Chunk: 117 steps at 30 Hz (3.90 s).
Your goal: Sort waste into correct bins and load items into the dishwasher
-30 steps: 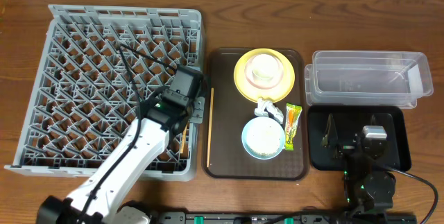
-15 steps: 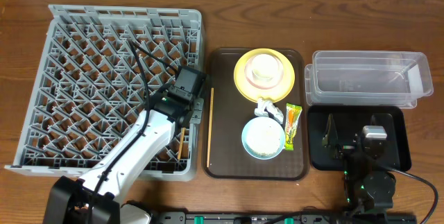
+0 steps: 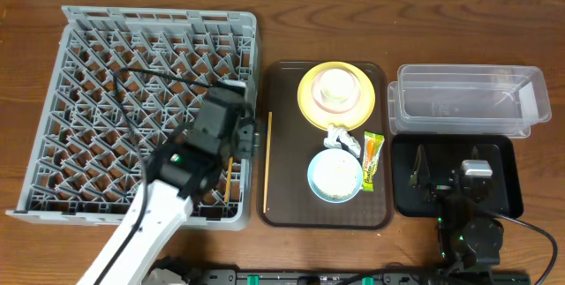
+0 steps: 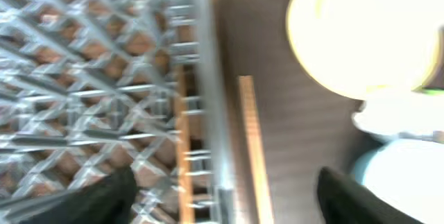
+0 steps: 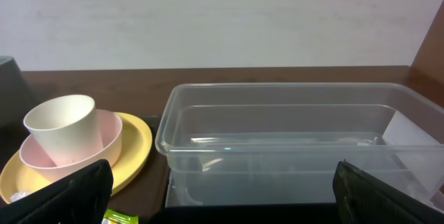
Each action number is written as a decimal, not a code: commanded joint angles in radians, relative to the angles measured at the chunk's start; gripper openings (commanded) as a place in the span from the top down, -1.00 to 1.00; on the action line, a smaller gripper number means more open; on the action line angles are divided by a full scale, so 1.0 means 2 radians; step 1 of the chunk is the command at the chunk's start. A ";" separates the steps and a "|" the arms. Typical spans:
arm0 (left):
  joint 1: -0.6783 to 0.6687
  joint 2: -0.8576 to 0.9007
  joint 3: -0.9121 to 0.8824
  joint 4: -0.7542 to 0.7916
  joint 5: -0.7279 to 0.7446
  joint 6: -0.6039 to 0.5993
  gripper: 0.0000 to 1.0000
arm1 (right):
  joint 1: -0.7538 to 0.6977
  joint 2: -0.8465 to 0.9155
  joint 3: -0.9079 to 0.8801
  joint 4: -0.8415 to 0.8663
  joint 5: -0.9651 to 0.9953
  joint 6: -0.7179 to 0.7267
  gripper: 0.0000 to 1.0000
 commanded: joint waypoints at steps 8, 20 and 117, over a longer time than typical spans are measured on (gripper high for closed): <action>-0.001 -0.022 0.006 -0.020 0.250 -0.002 0.63 | 0.001 -0.001 -0.001 -0.001 0.007 0.007 -0.99; -0.041 0.033 -0.009 -0.031 0.199 -0.054 0.85 | 0.001 -0.001 -0.001 -0.001 0.007 0.007 -0.99; -0.226 0.266 -0.042 0.000 -0.124 -0.277 0.52 | 0.001 -0.001 -0.001 -0.001 0.007 0.007 -0.99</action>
